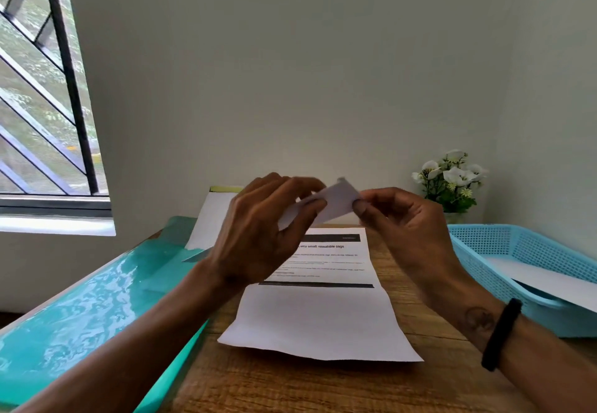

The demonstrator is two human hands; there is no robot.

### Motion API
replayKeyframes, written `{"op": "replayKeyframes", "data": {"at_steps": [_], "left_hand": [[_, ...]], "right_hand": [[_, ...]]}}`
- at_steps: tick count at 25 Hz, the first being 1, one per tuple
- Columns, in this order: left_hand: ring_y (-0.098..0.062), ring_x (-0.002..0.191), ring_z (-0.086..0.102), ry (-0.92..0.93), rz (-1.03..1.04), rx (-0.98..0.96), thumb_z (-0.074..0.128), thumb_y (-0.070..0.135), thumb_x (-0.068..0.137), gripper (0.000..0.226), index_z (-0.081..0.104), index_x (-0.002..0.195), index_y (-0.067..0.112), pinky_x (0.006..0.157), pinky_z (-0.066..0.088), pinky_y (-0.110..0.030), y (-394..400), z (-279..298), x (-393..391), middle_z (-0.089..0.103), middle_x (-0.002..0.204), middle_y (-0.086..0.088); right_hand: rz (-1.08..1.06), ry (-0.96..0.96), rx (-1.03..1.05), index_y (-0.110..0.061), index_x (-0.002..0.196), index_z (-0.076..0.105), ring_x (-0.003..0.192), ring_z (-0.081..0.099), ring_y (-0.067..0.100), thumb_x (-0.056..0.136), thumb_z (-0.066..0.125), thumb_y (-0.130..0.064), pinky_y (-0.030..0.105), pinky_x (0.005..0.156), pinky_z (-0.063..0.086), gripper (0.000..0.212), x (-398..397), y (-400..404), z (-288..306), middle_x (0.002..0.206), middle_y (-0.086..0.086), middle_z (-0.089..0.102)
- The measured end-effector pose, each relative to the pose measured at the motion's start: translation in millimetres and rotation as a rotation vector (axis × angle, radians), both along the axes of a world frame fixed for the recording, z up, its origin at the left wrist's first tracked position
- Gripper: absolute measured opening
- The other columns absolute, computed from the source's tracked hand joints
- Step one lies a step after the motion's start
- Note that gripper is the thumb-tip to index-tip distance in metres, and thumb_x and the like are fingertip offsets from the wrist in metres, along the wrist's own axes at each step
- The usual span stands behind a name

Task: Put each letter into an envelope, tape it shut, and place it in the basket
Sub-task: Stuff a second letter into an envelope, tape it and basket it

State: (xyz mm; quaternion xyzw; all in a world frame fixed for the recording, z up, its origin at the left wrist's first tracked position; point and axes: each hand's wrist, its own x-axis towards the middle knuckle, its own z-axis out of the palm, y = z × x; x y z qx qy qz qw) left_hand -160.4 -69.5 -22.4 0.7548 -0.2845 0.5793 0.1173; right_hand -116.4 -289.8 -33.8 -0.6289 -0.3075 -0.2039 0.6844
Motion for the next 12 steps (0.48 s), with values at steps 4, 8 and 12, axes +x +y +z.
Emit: {"op": "replayKeyframes", "data": {"at_steps": [4, 8, 12], "left_hand": [[-0.003, 0.068, 0.066, 0.272, 0.091, -0.139, 0.064, 0.061, 0.095, 0.034, 0.063, 0.122, 0.04, 0.065, 0.052, -0.02, 19.0, 18.5, -4.2, 0.071, 0.079, 0.017], [-0.005, 0.063, 0.067, 0.903, -0.152, -0.467, 0.068, 0.068, 0.085, 0.036, 0.075, 0.109, 0.042, 0.061, 0.053, -0.023, 20.4, 19.2, -1.0, 0.077, 0.078, -0.002], [-0.019, 0.084, 0.076, 1.362, -0.399, -0.766, 0.062, 0.073, 0.087, 0.051, 0.076, 0.116, 0.034, 0.066, 0.059, -0.025, 2.5, -7.7, 8.0, 0.08, 0.104, -0.006]], "right_hand": [[0.14, 0.233, 0.342, -0.013, 0.101, 0.078, 0.096, 0.079, 0.02, 0.075, 0.084, -0.026, 0.03, 0.075, 0.065, 0.029, 10.2, -11.1, 10.1, 0.102, 0.006, 0.082], [0.071, 0.508, 0.444, -0.007, 0.101, 0.076, 0.095, 0.08, 0.024, 0.067, 0.086, -0.013, 0.029, 0.069, 0.066, 0.035, 25.2, -25.0, 1.1, 0.103, 0.012, 0.082], [0.183, 0.709, 0.235, -0.004, 0.098, 0.077, 0.088, 0.08, 0.024, 0.077, 0.082, -0.007, 0.029, 0.067, 0.066, 0.021, 28.9, -16.2, -18.6, 0.102, 0.017, 0.081]]}}
